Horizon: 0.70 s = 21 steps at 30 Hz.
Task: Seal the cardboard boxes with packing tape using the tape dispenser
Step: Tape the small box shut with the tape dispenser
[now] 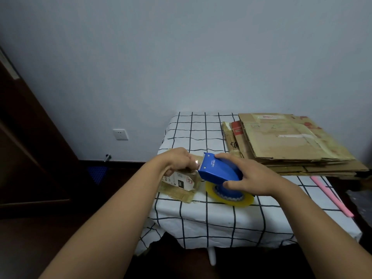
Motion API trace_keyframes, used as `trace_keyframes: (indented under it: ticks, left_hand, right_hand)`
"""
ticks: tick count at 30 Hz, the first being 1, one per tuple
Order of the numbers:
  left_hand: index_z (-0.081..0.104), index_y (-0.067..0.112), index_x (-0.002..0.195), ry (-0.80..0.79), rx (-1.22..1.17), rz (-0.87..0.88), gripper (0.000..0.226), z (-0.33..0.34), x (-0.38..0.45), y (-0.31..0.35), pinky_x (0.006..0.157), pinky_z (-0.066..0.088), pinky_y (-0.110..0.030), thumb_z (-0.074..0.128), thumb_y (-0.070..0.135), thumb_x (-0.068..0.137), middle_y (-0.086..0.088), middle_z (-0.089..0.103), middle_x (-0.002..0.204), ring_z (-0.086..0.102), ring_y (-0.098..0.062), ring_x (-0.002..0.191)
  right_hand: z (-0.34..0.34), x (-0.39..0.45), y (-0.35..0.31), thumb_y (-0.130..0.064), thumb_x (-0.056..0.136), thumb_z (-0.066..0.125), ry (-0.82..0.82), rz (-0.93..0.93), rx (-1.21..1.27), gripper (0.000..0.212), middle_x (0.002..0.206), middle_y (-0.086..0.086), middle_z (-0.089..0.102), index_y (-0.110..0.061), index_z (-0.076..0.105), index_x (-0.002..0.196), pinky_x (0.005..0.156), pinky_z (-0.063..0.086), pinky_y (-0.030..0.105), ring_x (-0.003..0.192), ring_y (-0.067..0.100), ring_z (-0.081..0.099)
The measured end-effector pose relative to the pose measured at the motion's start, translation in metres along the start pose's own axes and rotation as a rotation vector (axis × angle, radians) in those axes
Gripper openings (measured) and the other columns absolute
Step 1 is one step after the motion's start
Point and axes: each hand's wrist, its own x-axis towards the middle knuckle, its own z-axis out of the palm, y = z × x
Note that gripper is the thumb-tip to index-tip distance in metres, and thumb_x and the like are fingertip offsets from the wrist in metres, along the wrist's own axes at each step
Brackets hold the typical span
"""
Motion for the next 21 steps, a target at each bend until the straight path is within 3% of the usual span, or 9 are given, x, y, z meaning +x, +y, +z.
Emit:
trace_keyframes:
  ticks: [2,6,9,13,17,21]
  left_hand:
    - [0.062,0.011,0.079,-0.002,-0.019,0.007,0.009,0.002,0.001,0.003,0.084,0.058,-0.04,0.06,0.004,0.085,-0.009,0.07,0.08,0.07,-0.021,0.072]
    - [0.056,0.013,0.078,0.019,-0.049,0.024,0.016,0.006,0.001,0.004,0.067,0.054,-0.031,0.05,0.0,0.086,-0.008,0.061,0.078,0.058,-0.018,0.067]
    - [0.058,0.013,0.078,0.076,-0.027,0.031,0.019,0.007,0.003,0.0,0.073,0.057,-0.036,0.05,-0.002,0.087,-0.008,0.063,0.082,0.06,-0.02,0.073]
    - [0.062,0.015,0.08,0.073,0.066,0.048,0.016,0.012,0.006,0.003,0.067,0.058,-0.029,0.056,0.003,0.089,-0.005,0.066,0.082,0.062,-0.016,0.072]
    - [0.063,0.015,0.081,0.095,0.075,0.044,0.014,0.011,0.008,0.004,0.081,0.06,-0.041,0.058,0.006,0.091,-0.005,0.067,0.079,0.063,-0.018,0.069]
    - [0.064,0.016,0.084,0.092,0.084,0.065,0.01,0.01,0.004,0.001,0.078,0.061,-0.039,0.062,0.017,0.094,-0.005,0.07,0.084,0.07,-0.019,0.073]
  right_hand:
    - [0.0,0.004,-0.002,-0.064,0.069,0.053,-0.016,0.015,-0.033,0.072,0.112,-0.001,0.054,-0.068,0.016,0.131,0.064,0.045,0.028,0.083,0.01,0.057]
    - [0.007,0.01,-0.004,-0.066,0.076,0.059,-0.004,0.014,-0.094,0.073,0.118,0.003,0.055,-0.062,0.014,0.134,0.072,0.048,0.03,0.091,0.016,0.057]
    - [0.011,0.009,-0.002,-0.07,0.079,0.065,0.041,0.003,-0.101,0.078,0.124,0.001,0.054,-0.062,0.014,0.138,0.081,0.051,0.034,0.099,0.018,0.056]
    - [0.005,-0.001,0.007,-0.067,0.081,0.064,0.031,0.009,-0.094,0.077,0.13,-0.003,0.053,-0.065,0.014,0.139,0.087,0.051,0.038,0.103,0.016,0.055]
    - [-0.005,-0.008,0.01,-0.065,0.08,0.065,0.016,0.038,-0.056,0.077,0.13,-0.009,0.052,-0.064,0.02,0.142,0.082,0.048,0.03,0.101,0.011,0.054]
    - [-0.015,-0.017,0.016,-0.066,0.077,0.066,-0.022,0.085,-0.029,0.077,0.127,-0.011,0.05,-0.064,0.024,0.142,0.08,0.047,0.029,0.099,0.009,0.054]
